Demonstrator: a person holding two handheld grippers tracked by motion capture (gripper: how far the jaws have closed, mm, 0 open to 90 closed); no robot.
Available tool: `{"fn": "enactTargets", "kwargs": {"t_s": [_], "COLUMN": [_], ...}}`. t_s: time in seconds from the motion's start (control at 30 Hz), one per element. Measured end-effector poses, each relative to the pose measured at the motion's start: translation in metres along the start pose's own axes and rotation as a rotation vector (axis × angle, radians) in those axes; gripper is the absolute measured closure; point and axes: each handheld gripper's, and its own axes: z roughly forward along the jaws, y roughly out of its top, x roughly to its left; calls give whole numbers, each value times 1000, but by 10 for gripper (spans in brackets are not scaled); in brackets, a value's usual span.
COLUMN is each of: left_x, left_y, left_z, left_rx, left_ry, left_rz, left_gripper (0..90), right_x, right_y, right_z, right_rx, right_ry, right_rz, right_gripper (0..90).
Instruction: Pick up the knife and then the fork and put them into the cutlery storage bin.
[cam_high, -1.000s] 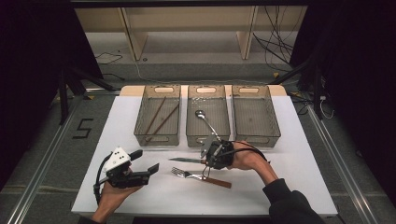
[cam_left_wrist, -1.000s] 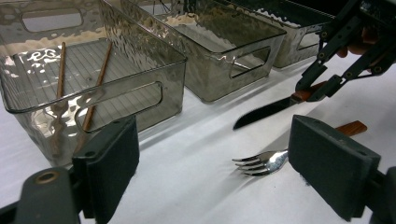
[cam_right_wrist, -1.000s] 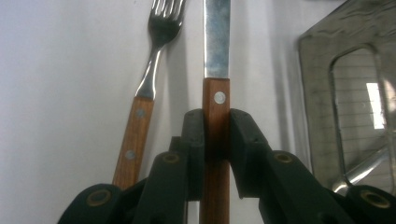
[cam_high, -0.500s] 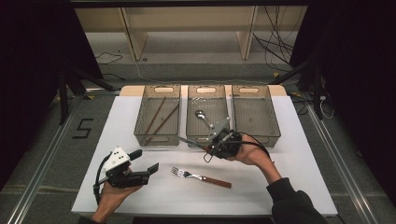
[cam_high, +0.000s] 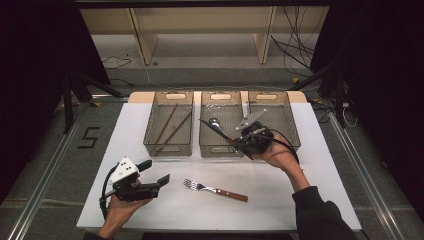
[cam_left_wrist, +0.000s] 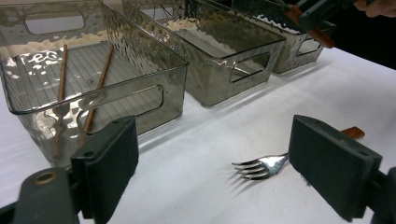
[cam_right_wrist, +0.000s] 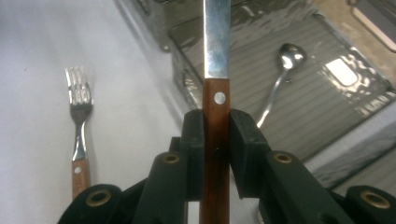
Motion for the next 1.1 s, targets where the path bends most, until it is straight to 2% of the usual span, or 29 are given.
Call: {"fn": "enactTargets", "kwargs": {"t_s": [0.5, 1.1], "left_x": [0, 0], "left_y": [0, 0], "left_z": [-1, 0], "left_rx": [-7, -6], "left_ry": [2, 3], "left_rz": [-1, 0], "left_gripper": [157, 158], "right_x": [-40, -77], "right_y": [-11, -27], "right_z": [-20, -25], "right_rx": [-31, -23], "right_ry": [-112, -221], "right_rz": [165, 345], "right_gripper": [775, 775]}}
